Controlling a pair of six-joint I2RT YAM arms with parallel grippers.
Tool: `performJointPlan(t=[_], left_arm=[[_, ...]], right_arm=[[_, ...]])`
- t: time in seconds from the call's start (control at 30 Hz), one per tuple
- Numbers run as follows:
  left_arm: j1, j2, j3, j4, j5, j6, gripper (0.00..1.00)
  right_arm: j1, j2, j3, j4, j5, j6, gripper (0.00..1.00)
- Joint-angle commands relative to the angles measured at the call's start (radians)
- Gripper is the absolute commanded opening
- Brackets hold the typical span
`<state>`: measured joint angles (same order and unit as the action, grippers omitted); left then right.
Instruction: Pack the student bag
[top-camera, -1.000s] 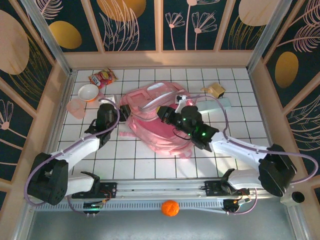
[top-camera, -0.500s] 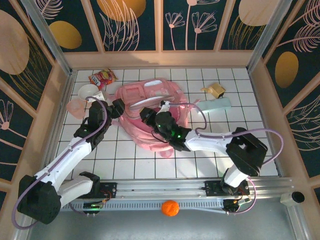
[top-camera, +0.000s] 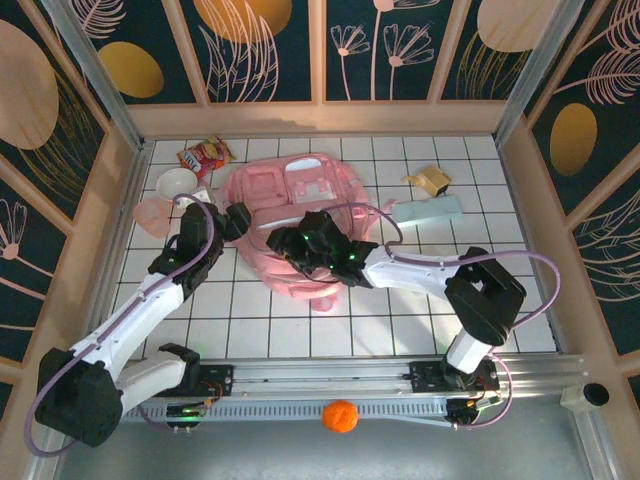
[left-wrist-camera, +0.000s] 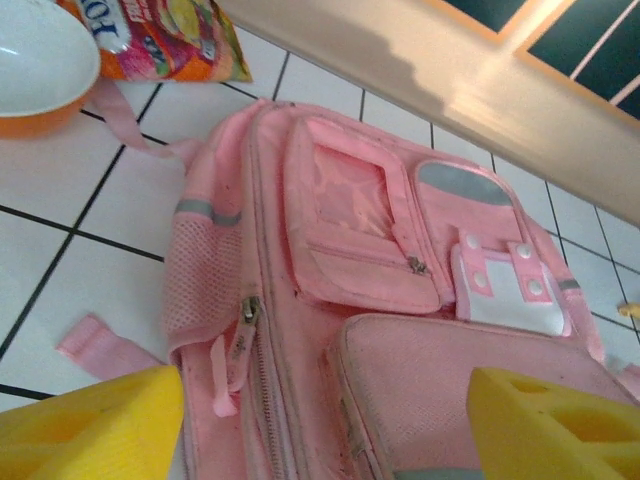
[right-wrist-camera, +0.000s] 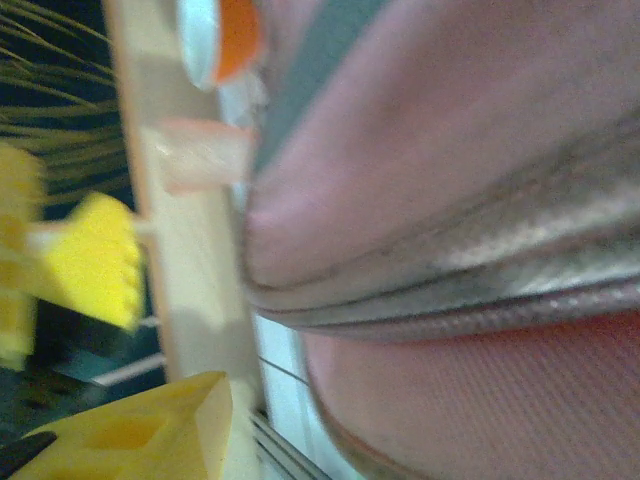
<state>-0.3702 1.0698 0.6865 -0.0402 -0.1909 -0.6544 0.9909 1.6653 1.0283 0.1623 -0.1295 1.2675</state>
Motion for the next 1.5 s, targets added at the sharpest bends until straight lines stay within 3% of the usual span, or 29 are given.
performJointPlan(t=[0.0, 0.3, 0.47, 0.67, 0.83, 1.0, 1.27, 1.47], left_arm=[[0.002, 0.021, -0.011, 0.068, 0.078, 0.033, 0.76], [-0.001, 0.14, 0.053, 0.129, 0.152, 0.078, 0.79], [-0.009, 0.177, 0.083, 0.144, 0.109, 0.106, 0.8], [-0.016, 0.185, 0.071, 0.175, 0.096, 0.108, 0.81], [-0.018, 0.182, 0.052, 0.166, 0.093, 0.12, 0.81], [-0.018, 0.167, 0.037, 0.159, 0.07, 0.146, 0.82], [-0.018, 0.184, 0.036, 0.163, 0.074, 0.177, 0.83], [-0.018, 0.206, 0.049, 0.161, 0.078, 0.203, 0.84]], right_arm=[[0.003, -0.055, 0.035, -0.223, -0.113, -0.074, 0.55], [-0.119, -0.245, 0.054, -0.643, -0.006, -0.247, 0.55], [-0.36, -0.287, 0.083, -0.818, 0.011, -0.4, 0.56], [-0.638, -0.183, 0.102, -0.82, 0.067, -0.516, 0.6], [-0.759, -0.037, 0.16, -0.815, 0.163, -0.532, 0.69], [-0.821, 0.062, 0.204, -0.778, 0.201, -0.51, 0.99], [-0.858, 0.157, 0.258, -0.686, 0.18, -0.438, 0.99], [-0.863, 0.274, 0.369, -0.714, 0.189, -0.421, 0.99]])
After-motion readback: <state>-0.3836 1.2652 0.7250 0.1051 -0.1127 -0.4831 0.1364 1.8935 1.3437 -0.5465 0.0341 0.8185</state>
